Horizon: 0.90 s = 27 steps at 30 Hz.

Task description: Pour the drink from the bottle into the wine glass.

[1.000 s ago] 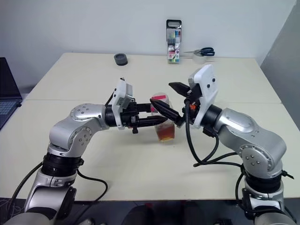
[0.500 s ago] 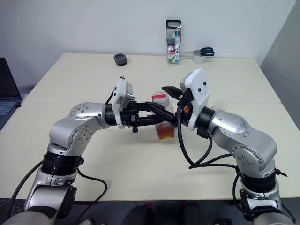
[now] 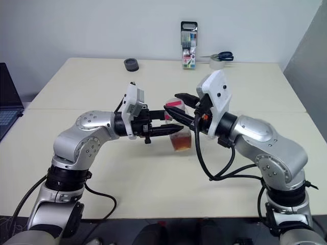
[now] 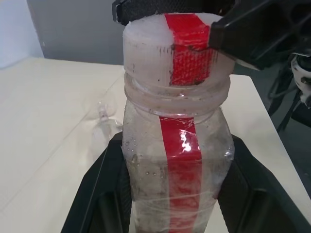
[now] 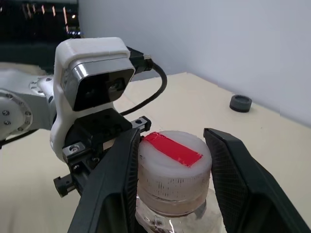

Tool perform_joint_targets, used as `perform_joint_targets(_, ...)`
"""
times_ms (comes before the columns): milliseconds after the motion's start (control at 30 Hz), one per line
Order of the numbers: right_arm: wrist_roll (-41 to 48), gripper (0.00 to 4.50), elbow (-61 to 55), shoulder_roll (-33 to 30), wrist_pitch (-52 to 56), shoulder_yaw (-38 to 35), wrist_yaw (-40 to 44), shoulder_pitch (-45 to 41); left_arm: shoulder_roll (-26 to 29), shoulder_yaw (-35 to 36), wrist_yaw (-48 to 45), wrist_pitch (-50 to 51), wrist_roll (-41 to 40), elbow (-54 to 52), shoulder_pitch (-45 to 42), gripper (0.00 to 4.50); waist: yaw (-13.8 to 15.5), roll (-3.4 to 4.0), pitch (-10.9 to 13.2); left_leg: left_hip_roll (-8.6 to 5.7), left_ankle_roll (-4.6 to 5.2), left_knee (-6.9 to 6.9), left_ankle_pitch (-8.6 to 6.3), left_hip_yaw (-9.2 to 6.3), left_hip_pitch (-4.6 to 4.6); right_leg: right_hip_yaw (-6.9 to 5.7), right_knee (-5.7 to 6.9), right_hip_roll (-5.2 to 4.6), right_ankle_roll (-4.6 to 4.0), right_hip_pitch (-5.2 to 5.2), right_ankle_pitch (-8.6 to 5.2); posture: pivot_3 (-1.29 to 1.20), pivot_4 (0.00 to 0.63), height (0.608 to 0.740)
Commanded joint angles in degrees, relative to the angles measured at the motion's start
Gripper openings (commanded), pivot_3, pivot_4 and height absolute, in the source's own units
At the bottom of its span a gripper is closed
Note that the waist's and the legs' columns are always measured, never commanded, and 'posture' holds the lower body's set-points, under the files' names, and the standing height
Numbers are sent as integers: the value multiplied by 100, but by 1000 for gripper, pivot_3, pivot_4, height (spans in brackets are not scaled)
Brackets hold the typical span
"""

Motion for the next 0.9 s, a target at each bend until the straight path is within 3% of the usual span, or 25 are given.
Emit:
perform_joint_targets(33, 292, 1751, 20, 32, 38, -655, -214, -233, 5, 75, -27, -39, -79, -132, -19, 1995, 0, -5, -2, 0, 1, 0, -1, -3, 0, -3, -1, 0, 0, 1, 0, 0, 150, 740)
perform_joint_targets(133, 1420, 1751, 239, 571, 554, -1336, -991, -151, -16, 66, -31, -60, -60, -116, -19, 1995, -4, -7, -3, 3, -1, 0, 0, -2, 0, -3, 2, 0, 0, 1, 0, 0, 150, 740)
perform_joint_targets(267, 1699, 1751, -62, 501, 732, -1726, -1533, 336, 19, 80, -68, -43, -73, -116, -25, 1995, 3, -6, -3, 2, -10, -1, 6, 0, -3, -2, 0, -2, 0, 1, 0, 0, 150, 740)
perform_joint_targets(367, 862, 1751, -314, 45, 402, -1704, -1543, 1166, 20, 87, -56, -39, -77, -127, -14, 1995, 42, -7, -3, 0, -8, -2, 4, -1, -8, -3, -7, -5, 0, 1, 0, 0, 150, 740)
perform_joint_targets(433, -251, 1751, -235, -225, -191, -1584, -1645, 2319, -6, 90, 0, -8, -90, -154, -3, 1995, 70, -13, -8, -1, 1, -1, -1, 3, -10, 0, -11, -5, 1, 2, 0, 0, 150, 740)
perform_joint_targets(533, -1444, 1751, 210, -169, -854, -1408, -2044, 3515, -23, 76, 28, -1, -93, -187, 38, 1995, 112, -15, -9, -3, -3, -5, 2, 8, -7, 4, -16, -4, 5, 5, -2, 0, 150, 740)
perform_joint_targets(633, -2077, 1751, 1145, 521, -1476, -1125, -2405, 4069, -23, 22, -27, -13, -81, -178, 7, 1995, 59, -15, -9, -3, -14, -2, 8, 23, 3, 24, 1, 0, 5, 1, -3, 0, 150, 740)
perform_joint_targets(767, -2367, 1751, 1742, 1227, -1939, -1108, -2553, 3961, -33, 13, -42, -58, -42, -107, -117, 1995, -45, -1, -2, 10, -14, -6, 8, 29, 23, 39, 15, 20, 4, 3, -2, 0, 150, 740)
perform_joint_targets(900, -2513, 3054, 1985, 1504, -2172, -1171, -2481, 3826, 3, 28, -57, -24, -58, -117, -143, 1995, -21, 0, -3, 14, -16, -5, 9, 28, 29, 41, 16, 29, 2, 7, -1, 0, 150, 740)
